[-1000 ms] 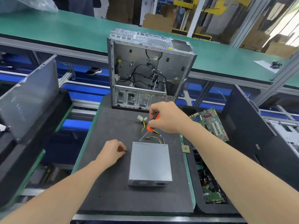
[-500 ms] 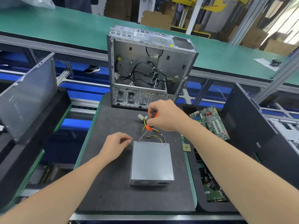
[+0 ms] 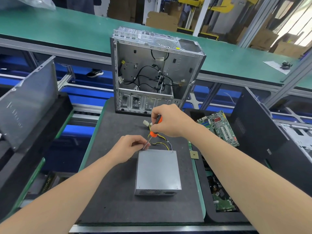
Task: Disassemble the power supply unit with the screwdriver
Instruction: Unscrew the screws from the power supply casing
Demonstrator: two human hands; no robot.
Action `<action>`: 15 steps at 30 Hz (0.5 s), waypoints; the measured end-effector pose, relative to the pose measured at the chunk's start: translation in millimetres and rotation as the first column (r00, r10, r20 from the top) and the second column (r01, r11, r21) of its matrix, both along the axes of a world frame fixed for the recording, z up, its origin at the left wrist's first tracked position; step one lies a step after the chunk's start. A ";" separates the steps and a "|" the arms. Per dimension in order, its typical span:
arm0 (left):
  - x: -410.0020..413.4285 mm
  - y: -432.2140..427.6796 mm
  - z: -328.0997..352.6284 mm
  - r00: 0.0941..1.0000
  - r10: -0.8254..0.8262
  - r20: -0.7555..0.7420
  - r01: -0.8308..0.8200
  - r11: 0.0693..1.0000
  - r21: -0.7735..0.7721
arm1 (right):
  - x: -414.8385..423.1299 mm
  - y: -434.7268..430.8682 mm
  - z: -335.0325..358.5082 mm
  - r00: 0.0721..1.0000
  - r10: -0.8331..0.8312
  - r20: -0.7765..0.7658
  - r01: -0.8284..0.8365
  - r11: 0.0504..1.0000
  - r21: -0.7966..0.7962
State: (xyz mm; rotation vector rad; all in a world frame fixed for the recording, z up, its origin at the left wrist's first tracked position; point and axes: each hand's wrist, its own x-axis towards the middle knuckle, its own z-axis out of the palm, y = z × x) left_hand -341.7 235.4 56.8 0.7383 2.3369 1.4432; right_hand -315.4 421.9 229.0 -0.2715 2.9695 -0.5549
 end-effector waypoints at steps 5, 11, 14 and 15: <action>-1.4 2.3 0.8 1.000 -0.009 0.012 0.009 1.000 0.020 | -3.9 0.0 2.7 1.000 -0.008 0.004 0.008 1.000 0.020; -1.2 3.0 1.1 1.000 0.002 0.020 -0.003 1.000 0.028 | -5.5 0.1 2.1 1.000 -0.023 0.020 0.022 0.999 0.029; -1.4 3.1 1.3 1.000 0.011 0.017 -0.012 1.000 0.027 | -5.2 -0.2 2.1 0.999 -0.027 0.020 0.027 0.999 0.024; -1.4 3.2 1.4 1.000 0.013 0.019 -0.013 1.000 0.024 | -5.3 -0.5 2.2 0.999 -0.027 0.018 0.026 0.999 0.023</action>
